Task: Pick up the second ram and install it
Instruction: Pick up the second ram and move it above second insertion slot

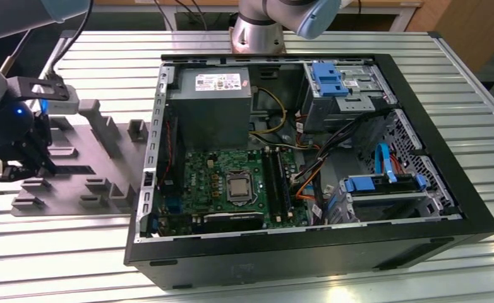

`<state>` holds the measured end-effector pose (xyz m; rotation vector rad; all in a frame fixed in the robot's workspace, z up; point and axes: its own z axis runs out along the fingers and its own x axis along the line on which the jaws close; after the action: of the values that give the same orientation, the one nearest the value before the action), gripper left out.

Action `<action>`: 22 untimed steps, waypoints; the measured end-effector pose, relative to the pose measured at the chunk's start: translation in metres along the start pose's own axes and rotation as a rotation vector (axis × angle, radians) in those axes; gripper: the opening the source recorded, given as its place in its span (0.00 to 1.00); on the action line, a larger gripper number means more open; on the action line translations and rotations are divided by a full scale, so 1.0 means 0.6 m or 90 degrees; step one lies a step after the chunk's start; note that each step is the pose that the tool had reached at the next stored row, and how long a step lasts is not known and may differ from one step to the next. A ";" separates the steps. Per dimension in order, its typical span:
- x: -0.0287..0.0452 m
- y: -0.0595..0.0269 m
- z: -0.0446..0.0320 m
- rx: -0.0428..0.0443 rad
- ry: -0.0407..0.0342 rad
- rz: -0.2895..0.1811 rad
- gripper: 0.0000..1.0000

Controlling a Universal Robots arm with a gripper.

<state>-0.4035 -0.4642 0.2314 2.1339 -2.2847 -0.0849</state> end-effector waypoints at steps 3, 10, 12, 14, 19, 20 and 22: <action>0.000 0.000 -0.005 0.0000 0.0000 0.000 0.14; 0.000 0.001 -0.017 0.0000 0.0000 0.000 0.14; -0.001 0.001 -0.020 -0.0001 0.0000 0.000 0.14; -0.001 0.001 -0.023 0.0000 0.0000 0.000 0.14; -0.001 0.001 -0.029 0.0000 0.0000 0.000 0.14; -0.001 0.001 -0.030 -0.0001 0.0000 0.000 0.14; -0.001 0.002 -0.033 0.0000 0.0000 0.000 0.14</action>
<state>-0.4034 -0.4642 0.2511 2.1339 -2.2846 -0.0850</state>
